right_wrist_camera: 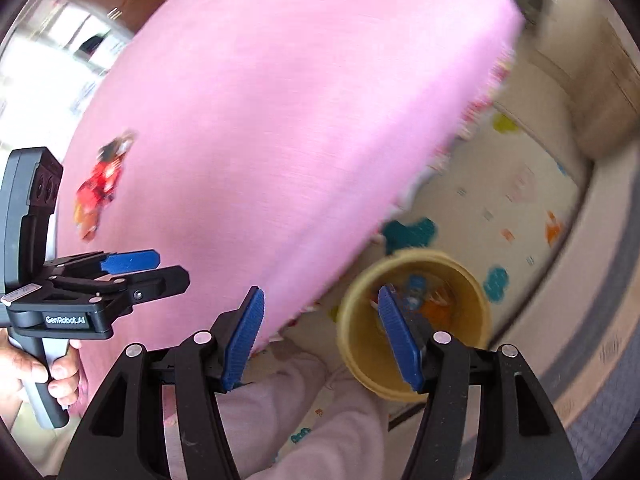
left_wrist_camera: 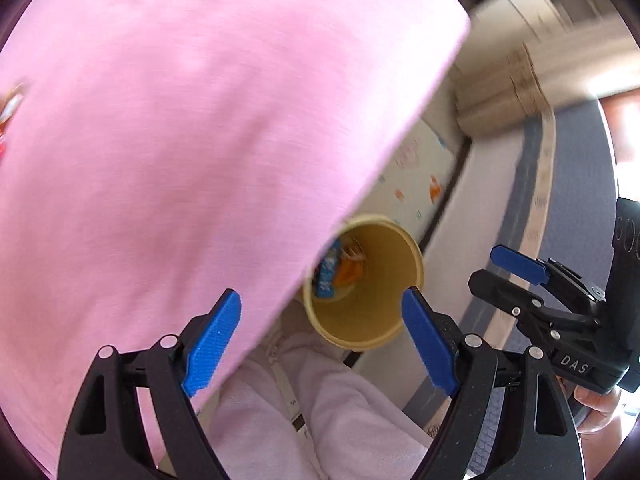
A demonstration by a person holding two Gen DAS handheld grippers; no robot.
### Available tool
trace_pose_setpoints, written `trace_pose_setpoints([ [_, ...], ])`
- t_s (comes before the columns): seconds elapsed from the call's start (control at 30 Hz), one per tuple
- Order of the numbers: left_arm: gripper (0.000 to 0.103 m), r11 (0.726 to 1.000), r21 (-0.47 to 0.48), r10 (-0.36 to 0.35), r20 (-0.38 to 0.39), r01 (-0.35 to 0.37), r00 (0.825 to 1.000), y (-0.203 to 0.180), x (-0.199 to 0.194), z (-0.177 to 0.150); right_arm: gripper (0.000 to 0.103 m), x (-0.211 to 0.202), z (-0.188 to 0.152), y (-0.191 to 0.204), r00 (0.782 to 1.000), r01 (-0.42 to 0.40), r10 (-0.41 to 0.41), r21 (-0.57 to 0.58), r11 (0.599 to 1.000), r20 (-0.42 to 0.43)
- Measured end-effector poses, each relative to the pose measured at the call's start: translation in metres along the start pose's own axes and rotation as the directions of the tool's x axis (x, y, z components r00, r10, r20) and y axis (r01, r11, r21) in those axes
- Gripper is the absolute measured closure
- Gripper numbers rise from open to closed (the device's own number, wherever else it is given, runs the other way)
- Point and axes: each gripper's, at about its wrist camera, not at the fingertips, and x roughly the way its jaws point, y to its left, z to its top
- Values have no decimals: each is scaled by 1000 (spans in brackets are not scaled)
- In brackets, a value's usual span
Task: Collect trash
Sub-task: 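Open both tools to drop the wrapper and pouch into the bucket, then move both tools back over the remaining items on the bed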
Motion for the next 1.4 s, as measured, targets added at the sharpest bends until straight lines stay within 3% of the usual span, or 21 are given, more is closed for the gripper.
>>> trace_pose_setpoints([
  [0.13, 21, 992, -129, 13, 69, -4, 998, 61, -36, -6, 47, 18, 31, 65, 998, -58, 55, -109, 992, -31],
  [0.3, 21, 954, -298, 34, 144, 10, 989, 147, -76, -25, 48, 41, 63, 150, 994, -100, 88, -246, 964, -61],
  [0.57, 21, 855, -514, 67, 225, 60, 972, 271, -119, -58, 48, 74, 91, 265, 987, -161, 142, -374, 914, -77],
  [0.87, 21, 772, -628, 109, 283, 98, 953, 354, -145, -55, 48, 115, 120, 347, 978, -207, 161, -484, 850, -136],
  [1.07, 21, 714, -697, 182, 272, 63, 945, 401, -154, -47, 48, 148, 143, 384, 965, -251, 168, -537, 805, -199],
  [1.2, 21, 711, -703, 217, 223, 2, 950, 435, -143, -36, 48, 172, 163, 407, 958, -276, 174, -555, 785, -229],
  [1.4, 21, 710, -703, 205, 164, -32, 965, 475, -116, -21, 48, 203, 183, 441, 948, -299, 168, -584, 754, -269],
])
